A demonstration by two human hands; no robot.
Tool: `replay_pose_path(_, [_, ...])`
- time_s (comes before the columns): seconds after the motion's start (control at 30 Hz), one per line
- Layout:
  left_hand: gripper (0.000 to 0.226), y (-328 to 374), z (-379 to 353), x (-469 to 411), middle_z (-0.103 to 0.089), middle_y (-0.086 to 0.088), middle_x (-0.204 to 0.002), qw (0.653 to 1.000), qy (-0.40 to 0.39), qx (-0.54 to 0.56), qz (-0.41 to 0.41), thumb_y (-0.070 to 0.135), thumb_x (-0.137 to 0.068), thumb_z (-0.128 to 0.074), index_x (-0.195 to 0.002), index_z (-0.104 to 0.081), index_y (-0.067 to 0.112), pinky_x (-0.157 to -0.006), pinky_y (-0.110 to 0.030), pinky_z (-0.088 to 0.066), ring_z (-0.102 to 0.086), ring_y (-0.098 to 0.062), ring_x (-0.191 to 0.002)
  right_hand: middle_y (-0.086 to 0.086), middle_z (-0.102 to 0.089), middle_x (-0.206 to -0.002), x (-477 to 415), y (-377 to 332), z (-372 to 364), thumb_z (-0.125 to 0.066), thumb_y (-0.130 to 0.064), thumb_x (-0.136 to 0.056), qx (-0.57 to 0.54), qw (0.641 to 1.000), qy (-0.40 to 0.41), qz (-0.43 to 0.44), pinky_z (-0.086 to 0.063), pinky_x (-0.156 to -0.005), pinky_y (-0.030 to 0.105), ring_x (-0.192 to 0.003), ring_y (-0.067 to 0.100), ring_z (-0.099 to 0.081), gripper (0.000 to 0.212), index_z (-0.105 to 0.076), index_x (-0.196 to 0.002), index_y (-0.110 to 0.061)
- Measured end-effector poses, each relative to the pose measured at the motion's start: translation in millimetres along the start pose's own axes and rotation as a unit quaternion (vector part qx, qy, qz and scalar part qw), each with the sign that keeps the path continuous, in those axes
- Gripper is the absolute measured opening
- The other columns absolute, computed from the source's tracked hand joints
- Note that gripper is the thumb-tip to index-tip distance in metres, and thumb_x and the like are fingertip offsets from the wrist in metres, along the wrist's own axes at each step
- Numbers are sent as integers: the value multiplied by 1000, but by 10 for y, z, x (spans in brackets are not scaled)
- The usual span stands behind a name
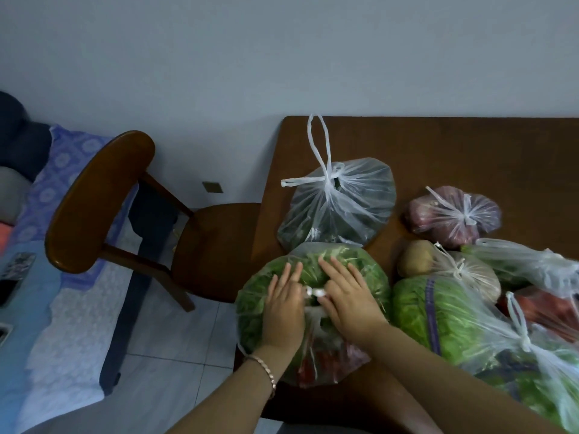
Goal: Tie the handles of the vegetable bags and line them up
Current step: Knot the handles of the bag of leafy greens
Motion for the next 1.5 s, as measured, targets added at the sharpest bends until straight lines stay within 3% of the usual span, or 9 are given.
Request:
replay_pose_path(0.3, [35, -75, -242, -97, -62, 4, -126, 984, -167, -55, 10, 23, -83, -35, -92, -69, 25, -107, -33, -22, -55, -17, -121, 0, -61, -127, -15, 80, -331, -29, -35, -90, 51, 990, -131, -20, -14, -109, 36, -126, 18, -46, 38, -61, -72, -26])
replay_pose_path(0.43, [40, -54, -69, -119, -62, -7, -125, 993, -68, 73, 61, 26, -91, -31, -111, -64, 14, -108, -34, -36, -55, -22, -121, -11, -49, -133, -79, 82, -54, -19, -39, -97, -149, 985, -56, -62, -14, -113, 24, -132, 4, -33, 48, -64, -104, -22])
replay_pose_path(0.57, [33, 62, 424, -192, -65, 4, -96, 863, 45, 420, 276, 23, -100, -29, -96, -62, 19, -83, -21, -49, -61, -8, -91, -1, -65, -67, -38, 112, 382, -33, -28, -97, -580, 767, 83, -261, -49, -75, 19, -70, 8, -62, 45, -59, -66, -10])
replay_pose_path(0.67, [35, 169, 421, -323, -47, 8, -48, 687, 56, 637, 344, 18, -101, -30, -70, -46, 15, -47, -18, -45, -47, -5, -42, -6, -34, -43, -86, 32, 461, -26, -20, -99, -722, 618, 95, -296, -35, -46, 23, -40, 11, -34, 43, -32, -58, -13])
replay_pose_path(0.97, [36, -77, 357, -250, -31, 7, -45, 799, -86, 494, 332, 17, -99, -33, -63, -35, 14, -33, -14, -22, -26, -3, -35, -7, -35, -38, 224, 318, 325, -36, -18, -98, -635, 657, 82, -397, -32, -39, 19, -38, 10, -32, 45, -34, -54, -13])
replay_pose_path(1.07, [40, 165, 461, -240, -52, 1, -63, 843, -170, 458, 226, 10, -98, -35, -59, -47, 12, -46, -10, -33, -41, -9, -51, 3, -47, -62, 103, 215, 612, -42, -18, -95, -582, 757, 42, -293, -39, -67, 27, -63, 15, -46, 43, -48, -56, -3])
replay_pose_path(1.2, [39, 434, 474, -172, -55, 9, -52, 822, -305, 458, 144, 16, -96, -40, -63, -61, 12, -56, -14, -34, -45, 0, -47, -3, -48, -63, -95, -8, 863, -45, -18, -94, -472, 862, -22, -184, -39, -67, 18, -60, 0, -48, 37, -57, -58, -18])
replay_pose_path(1.37, [40, 385, 457, -187, -48, -1, -57, 791, -211, 533, 215, 23, -93, -47, -61, -71, 19, -60, -24, -28, -37, -10, -55, 8, -64, -72, -104, 43, 661, -46, -12, -94, -631, 722, 35, -282, -53, -64, 18, -63, 10, -63, 20, -64, -86, -8])
replay_pose_path(1.5, [39, 348, 418, -166, -52, 2, -58, 732, -165, 600, 277, 18, -97, -37, -75, -68, 6, -60, -24, -29, -38, -7, -51, 4, -61, -98, 101, 67, 353, -55, -7, -89, -469, 850, -28, -236, -39, -87, 17, -89, 6, -53, 21, -67, -106, -6])
Point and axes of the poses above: each hand's wrist, its own x-axis away from the middle knuckle, its own z-axis out of the back of the hand, y = z × x, the point moved 4 cm from there along -x, towards the middle knuckle
